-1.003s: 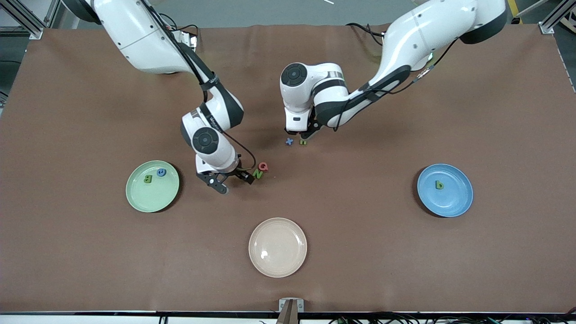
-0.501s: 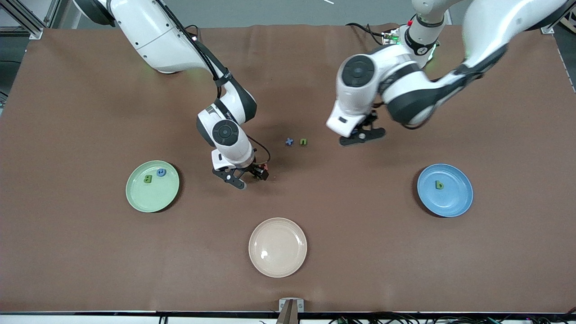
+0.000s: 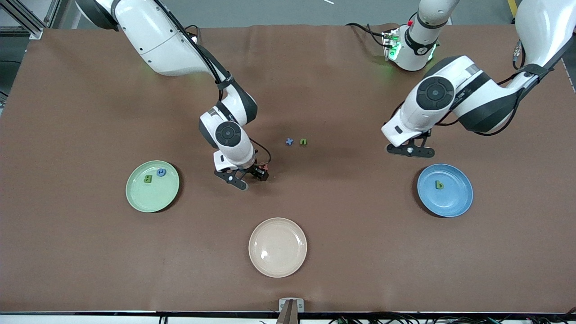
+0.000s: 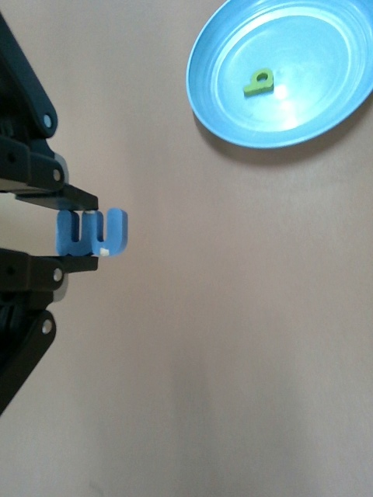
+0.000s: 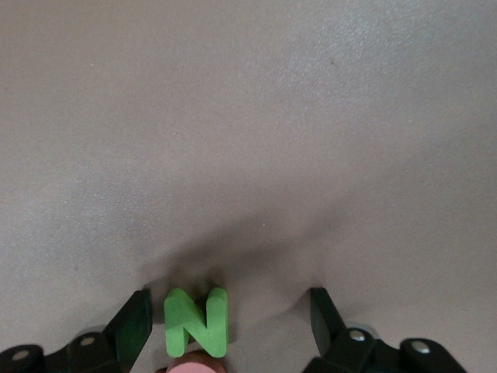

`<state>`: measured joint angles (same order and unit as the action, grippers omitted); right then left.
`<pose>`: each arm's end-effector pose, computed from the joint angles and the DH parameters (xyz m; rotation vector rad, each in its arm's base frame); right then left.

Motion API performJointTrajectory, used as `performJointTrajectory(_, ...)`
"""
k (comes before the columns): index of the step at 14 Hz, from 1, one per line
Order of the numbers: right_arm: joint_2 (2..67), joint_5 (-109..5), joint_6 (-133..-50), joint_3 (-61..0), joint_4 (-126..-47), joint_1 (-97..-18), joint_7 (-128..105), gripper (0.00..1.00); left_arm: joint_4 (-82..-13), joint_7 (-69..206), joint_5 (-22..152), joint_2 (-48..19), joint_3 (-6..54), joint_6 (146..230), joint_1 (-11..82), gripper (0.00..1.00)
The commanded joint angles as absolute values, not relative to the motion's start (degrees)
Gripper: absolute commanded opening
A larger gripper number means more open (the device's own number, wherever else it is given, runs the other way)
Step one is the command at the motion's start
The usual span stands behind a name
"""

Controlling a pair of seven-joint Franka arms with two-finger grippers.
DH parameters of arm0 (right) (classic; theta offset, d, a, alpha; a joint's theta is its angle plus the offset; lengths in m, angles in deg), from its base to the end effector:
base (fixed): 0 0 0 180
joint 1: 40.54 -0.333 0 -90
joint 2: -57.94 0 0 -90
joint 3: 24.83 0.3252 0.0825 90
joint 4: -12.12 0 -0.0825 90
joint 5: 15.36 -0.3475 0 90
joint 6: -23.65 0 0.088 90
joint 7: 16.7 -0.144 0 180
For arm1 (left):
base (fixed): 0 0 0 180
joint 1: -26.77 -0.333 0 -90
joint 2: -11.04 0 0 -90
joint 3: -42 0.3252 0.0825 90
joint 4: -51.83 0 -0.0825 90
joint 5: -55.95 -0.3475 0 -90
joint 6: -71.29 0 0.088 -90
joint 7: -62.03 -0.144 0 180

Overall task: Sort upper and lower case letters into plates
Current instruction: 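Place the 3 on the blue plate while the right gripper places N on green plate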

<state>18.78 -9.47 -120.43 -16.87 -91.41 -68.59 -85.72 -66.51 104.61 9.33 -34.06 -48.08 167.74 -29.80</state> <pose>0.5200 0.3697 0.1684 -2.9933 0.8060 0.0003 0.4744 -0.1443 0.3377 -2.9682 0.2945 0.2668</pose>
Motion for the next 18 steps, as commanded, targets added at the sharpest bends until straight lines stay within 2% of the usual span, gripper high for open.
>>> performJointTrajectory(1,17.8,-7.9,-120.6,-18.6,-89.8,-71.0,-88.8,0.87,-71.2,100.1,7.6,-33.6,-49.4,173.5,-36.6,0.02)
performJointTrajectory(3,17.8,-7.9,-120.5,-18.6,-89.8,-71.0,-88.8,0.74,-74.3,97.2,3.8,-33.7,-47.3,179.2,-39.4,0.03)
performJointTrajectory(5,17.9,-7.9,-120.4,-18.6,-89.8,-70.8,-88.8,0.41,-74.6,96.4,-0.4,-34.4,-42.3,182.0,-39.3,0.02)
performJointTrajectory(8,18.3,-8.0,-119.9,-18.6,-89.8,-70.1,-88.8,0.04,-73.8,89.7,-3.9,-34.5,-34.5,188.3,-39.2,0.02)
performJointTrajectory(11,18.9,-8.1,-119.3,-18.6,-89.9,-68.0,-87.2,0.00,-70.5,85.6,-6.6,-34.5,-31.0,188.8,-39.1,0.02)
performJointTrajectory(15,24.6,-8.1,-109.9,-18.5,-90.6,-63.0,-78.3,0.00,-66.6,80.8,-7.0,-34.6,-26.6,190.7,-38.4,0.02)
performJointTrajectory(18,28.8,-8.1,-107.6,-18.5,-94.0,-57.9,-68.7,0.00,-65.2,80.7,-7.0,-34.7,-21.1,195.2,-36.8,0.02)
